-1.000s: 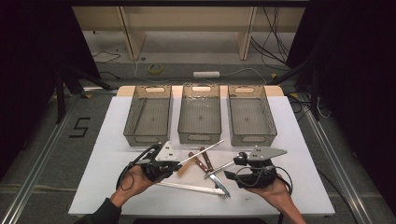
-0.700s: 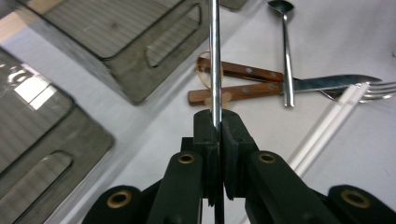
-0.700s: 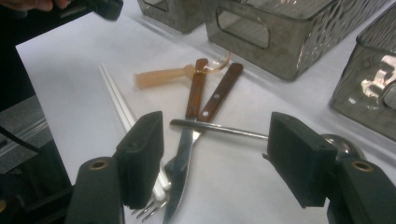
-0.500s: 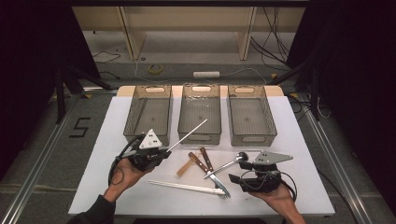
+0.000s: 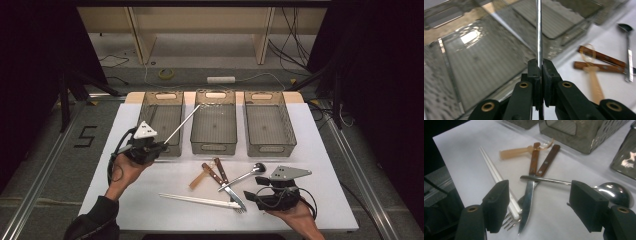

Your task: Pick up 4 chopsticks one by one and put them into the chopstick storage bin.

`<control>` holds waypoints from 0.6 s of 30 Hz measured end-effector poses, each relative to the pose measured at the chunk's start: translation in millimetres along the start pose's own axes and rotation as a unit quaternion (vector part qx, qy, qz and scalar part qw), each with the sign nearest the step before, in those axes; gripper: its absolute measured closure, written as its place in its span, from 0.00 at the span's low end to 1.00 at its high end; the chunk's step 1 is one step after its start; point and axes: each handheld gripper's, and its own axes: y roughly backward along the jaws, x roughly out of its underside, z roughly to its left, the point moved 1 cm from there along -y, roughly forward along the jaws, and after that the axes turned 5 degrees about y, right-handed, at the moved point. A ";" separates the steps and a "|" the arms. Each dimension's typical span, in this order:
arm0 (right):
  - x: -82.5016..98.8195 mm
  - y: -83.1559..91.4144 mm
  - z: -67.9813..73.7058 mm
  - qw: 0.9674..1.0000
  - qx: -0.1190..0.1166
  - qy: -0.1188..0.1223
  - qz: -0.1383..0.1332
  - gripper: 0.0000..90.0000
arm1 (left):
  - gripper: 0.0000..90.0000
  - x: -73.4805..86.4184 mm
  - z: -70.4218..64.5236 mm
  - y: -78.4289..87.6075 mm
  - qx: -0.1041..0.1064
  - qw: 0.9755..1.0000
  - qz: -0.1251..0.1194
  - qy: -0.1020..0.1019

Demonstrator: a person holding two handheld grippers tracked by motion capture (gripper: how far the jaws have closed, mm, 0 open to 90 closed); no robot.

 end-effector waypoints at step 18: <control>0.0 4.0 8.1 1.000 -0.016 0.010 -0.011 0.36 | 0.95 -26.2 60.2 -28.8 -0.057 0.996 -0.006 0.075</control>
